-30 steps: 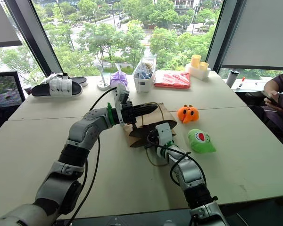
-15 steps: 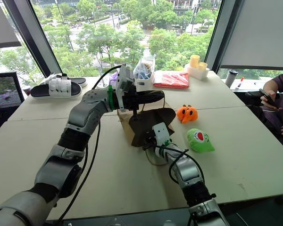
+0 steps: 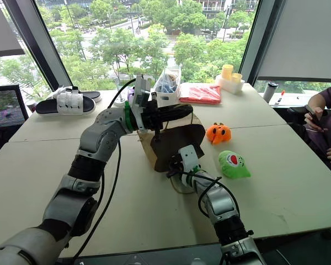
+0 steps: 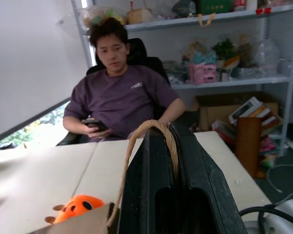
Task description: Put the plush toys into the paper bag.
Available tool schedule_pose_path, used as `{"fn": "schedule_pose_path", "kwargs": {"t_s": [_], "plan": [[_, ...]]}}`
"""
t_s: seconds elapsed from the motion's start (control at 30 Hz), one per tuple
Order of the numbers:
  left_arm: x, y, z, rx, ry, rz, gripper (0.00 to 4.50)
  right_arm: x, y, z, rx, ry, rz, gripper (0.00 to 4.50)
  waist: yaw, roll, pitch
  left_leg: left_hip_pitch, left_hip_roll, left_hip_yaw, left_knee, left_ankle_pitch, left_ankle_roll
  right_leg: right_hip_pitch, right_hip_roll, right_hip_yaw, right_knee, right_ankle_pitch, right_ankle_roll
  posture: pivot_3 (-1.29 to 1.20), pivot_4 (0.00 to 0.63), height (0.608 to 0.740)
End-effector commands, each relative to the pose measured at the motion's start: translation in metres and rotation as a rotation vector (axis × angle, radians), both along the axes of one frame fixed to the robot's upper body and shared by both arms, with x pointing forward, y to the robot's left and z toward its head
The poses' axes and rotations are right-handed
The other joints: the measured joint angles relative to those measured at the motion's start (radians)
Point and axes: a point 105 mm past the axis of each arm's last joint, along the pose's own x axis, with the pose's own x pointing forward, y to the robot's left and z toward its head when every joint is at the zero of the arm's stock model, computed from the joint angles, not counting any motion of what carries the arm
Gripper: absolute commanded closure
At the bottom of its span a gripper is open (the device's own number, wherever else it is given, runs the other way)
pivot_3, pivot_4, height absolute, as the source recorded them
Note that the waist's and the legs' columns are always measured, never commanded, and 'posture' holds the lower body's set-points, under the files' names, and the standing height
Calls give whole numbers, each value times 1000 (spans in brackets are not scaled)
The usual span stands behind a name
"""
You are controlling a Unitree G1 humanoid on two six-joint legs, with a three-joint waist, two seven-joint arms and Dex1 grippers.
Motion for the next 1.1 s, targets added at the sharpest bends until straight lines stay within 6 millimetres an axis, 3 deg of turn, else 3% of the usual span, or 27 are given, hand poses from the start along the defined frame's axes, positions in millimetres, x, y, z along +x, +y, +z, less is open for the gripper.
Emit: {"fn": "schedule_pose_path", "kwargs": {"t_s": [0.03, 0.23, 0.37, 0.5, 0.6, 0.7, 0.83, 0.97, 1.1], "plan": [[-11, 0, 0, 10, -31, -24, 4410, -5, 2, -9, 1, 29, 0, 4500, 0, 0, 0, 0, 0, 0, 0, 0, 0, 0, 0, 0, 0, 0, 0, 0, 150, 740], [8, 1, -13, 21, -36, 105, 4410, -14, 3, 24, 90, -106, 35, 4500, 5, 0, 0, 0, 0, 0, 1, -2, 3, 0, 0, 0, 0, 0, 0, 0, 150, 740], [22, 1, -16, 16, -54, 177, 4410, -30, 0, 45, 113, -188, 67, 4500, 6, 0, 0, -1, 0, 0, 1, -2, 3, 0, 0, 0, 0, 0, 0, 0, 150, 740], [23, -5, -14, 2, -58, 171, 4410, -53, -15, 66, 148, -258, 26, 4500, 8, 0, 0, -1, 0, -1, 0, -2, 4, -1, 0, 0, -1, 0, 0, 0, 150, 740], [24, -7, -15, 8, -57, 158, 4500, -83, -26, 87, 229, -291, 46, 3591, 10, 0, 0, -3, 0, -1, 1, -2, 4, -1, 0, 0, -2, 0, 0, 0, 150, 740], [26, -8, -13, 9, -57, 154, 4500, -97, -35, 96, 261, -289, 38, 2039, 7, 0, 0, -2, 0, -1, 1, -2, 4, 0, 0, 0, -2, 0, 0, 0, 150, 740], [26, -9, -7, -1, -59, 138, 4500, -90, -88, 105, 189, -340, -192, 22, 9, 0, 0, -2, 0, -1, 2, -3, 5, 1, 0, 0, -2, 0, 0, 0, 150, 740], [25, -9, -3, -8, -57, 127, 4500, -72, -136, 78, -124, -279, -345, 22, 10, 0, 0, -2, 0, 0, 2, -3, 5, 2, 0, 0, -2, 0, 0, 0, 150, 740], [24, -11, -6, -11, -53, 130, 4500, -50, -154, 49, -267, -177, -392, 22, 5, 0, 0, -2, 0, 0, 2, -3, 5, 1, 0, 0, -2, 0, 0, 0, 150, 740]]}}
